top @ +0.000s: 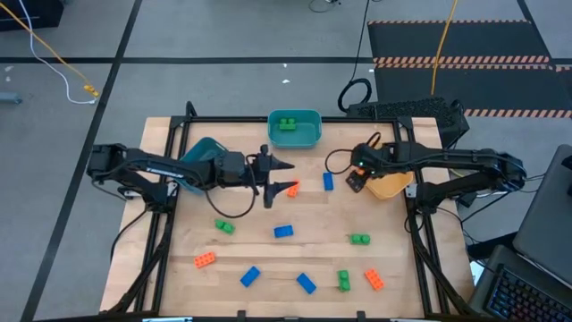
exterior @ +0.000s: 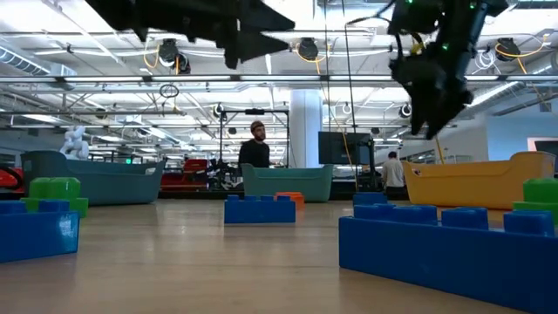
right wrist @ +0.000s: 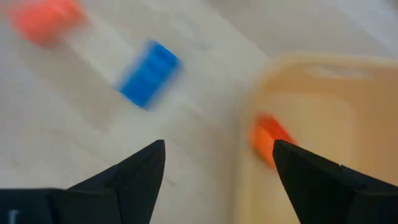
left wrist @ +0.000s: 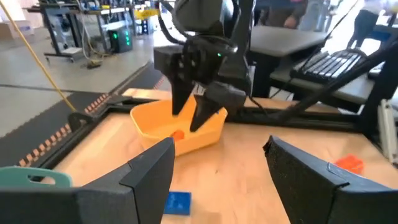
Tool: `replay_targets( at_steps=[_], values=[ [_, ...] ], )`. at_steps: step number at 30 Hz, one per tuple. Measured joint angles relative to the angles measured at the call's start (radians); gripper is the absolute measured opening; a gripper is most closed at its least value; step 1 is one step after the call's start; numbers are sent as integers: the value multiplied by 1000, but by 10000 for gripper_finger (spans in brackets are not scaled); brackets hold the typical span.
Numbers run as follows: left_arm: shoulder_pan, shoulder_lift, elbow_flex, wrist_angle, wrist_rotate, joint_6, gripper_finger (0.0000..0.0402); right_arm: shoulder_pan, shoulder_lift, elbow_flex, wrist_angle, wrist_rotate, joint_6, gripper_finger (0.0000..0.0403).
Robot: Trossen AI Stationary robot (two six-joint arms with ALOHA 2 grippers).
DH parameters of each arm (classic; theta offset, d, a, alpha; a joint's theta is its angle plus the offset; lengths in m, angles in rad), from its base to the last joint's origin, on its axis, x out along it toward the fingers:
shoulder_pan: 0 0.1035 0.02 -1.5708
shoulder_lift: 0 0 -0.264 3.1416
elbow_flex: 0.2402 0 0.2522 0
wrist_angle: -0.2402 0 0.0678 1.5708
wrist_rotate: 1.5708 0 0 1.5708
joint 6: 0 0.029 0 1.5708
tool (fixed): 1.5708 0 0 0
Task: Sort & place blocks by color
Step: Put the blue game piece into the blue bin
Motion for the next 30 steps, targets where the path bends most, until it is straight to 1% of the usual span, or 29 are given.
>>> replay_targets(
  at_steps=[3, 4, 8, 13, 15, 18, 20, 22, 25, 28, 30],
  values=[
    [-13, -57, 2, -87, -6, -42, 255, 8, 0, 0, 124, -53, -3, 284],
    [-19, -78, 1, -137, -8, -50, 255, 12, 0, 0, 149, -61, -3, 282],
    [-48, -134, 1, -248, -8, -40, 255, 51, 10, 0, 219, -64, -12, 279],
    [-86, -149, 1, -259, -10, -38, 255, 88, 18, 0, 323, -64, -66, 279],
    [-98, -151, 1, -256, -9, -24, 255, 101, 18, 0, 403, -66, -107, 279],
    [-100, -152, 1, -258, -11, -12, 255, 111, 22, -10, 529, -101, -183, 279],
    [-99, -151, 1, -263, -41, -24, 255, 111, 22, -26, 598, -111, -208, 279],
    [-100, -152, 1, -260, -73, -43, 255, 104, 25, -34, 631, -88, -201, 279],
    [-100, -152, 1, -263, -102, -61, 255, 89, 53, -37, 613, -23, -196, 279],
    [-110, -152, 1, -290, -119, -58, 255, 79, 97, -37, 645, 20, -243, 279],
    [-118, -149, 1, -322, -149, -58, 255, 73, 135, -38, 673, 18, -276, 279]
  ],
)
